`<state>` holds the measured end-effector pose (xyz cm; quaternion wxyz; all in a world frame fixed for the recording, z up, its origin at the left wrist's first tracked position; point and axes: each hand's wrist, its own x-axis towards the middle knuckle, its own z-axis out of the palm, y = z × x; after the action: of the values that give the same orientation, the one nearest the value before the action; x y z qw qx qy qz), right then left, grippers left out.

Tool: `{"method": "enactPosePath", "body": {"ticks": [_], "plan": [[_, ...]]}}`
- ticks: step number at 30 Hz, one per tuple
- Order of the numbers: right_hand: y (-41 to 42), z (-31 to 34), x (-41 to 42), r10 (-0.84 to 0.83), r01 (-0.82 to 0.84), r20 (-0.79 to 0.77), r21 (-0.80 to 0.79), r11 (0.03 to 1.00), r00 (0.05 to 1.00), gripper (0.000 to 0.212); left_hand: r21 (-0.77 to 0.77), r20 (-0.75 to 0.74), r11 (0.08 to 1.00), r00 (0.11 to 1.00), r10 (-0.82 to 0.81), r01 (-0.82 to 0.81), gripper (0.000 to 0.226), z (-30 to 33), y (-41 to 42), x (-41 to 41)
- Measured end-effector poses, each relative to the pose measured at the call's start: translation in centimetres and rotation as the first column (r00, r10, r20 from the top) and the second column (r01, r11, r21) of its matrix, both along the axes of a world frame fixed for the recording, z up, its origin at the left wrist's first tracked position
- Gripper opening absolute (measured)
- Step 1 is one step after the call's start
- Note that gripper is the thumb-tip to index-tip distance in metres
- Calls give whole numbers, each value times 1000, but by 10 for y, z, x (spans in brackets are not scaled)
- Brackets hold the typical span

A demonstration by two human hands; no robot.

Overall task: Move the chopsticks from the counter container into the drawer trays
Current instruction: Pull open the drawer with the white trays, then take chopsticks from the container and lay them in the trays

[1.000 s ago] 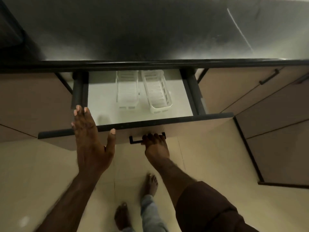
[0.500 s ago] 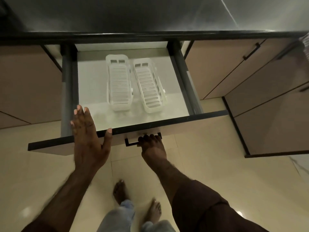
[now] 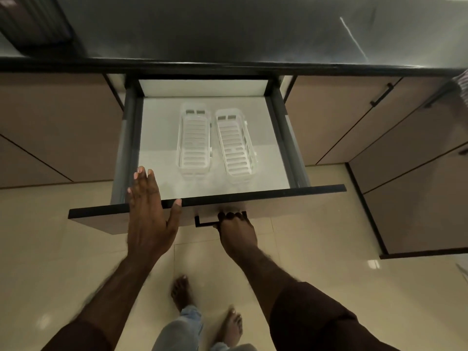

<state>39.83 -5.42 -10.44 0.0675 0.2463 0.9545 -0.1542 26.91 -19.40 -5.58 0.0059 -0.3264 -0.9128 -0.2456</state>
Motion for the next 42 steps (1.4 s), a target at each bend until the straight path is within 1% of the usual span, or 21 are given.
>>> {"method": "enactPosePath", "body": {"ticks": [5, 8, 12, 15, 21, 23, 28, 32, 36, 42], "plan": [[1, 20, 7, -12, 11, -76, -22, 1000, 997, 31, -8, 22, 1000, 1000, -10, 10, 81, 5, -1, 7], [2, 37, 5, -16, 13, -202, -17, 1000, 979, 24, 0, 30, 1000, 999, -21, 21, 81, 11, -1, 10], [5, 77, -8, 17, 2, -302, 62, 998, 953, 31, 1, 23, 999, 999, -33, 33, 81, 29, 5, 10], [11, 112, -24, 21, 22, -368, 110, 994, 930, 35, 35, -21, 999, 999, -38, 38, 80, 53, 10, 8], [13, 184, -61, 34, 65, -517, 172, 983, 855, 34, 124, -136, 992, 991, -16, 33, 74, 116, 1, -18], [8, 209, -76, 54, 77, -576, 202, 976, 816, 31, 162, -167, 986, 986, 2, 26, 74, 139, -6, -32], [-28, 267, -129, 76, 119, -707, 223, 967, 703, 26, 284, -224, 957, 975, 12, 54, 74, 195, -41, -80], [-74, 305, -191, 110, 141, -779, 248, 958, 617, 23, 382, -261, 917, 965, -18, 120, 71, 224, -91, -137], [-130, 338, -262, 102, 171, -816, 239, 956, 569, 23, 357, -316, 914, 946, -75, 192, 68, 248, -141, -210], [-179, 362, -354, 13, 176, -837, 130, 976, 546, 25, 331, -362, 917, 927, -95, 223, 68, 280, -193, -315]]}}
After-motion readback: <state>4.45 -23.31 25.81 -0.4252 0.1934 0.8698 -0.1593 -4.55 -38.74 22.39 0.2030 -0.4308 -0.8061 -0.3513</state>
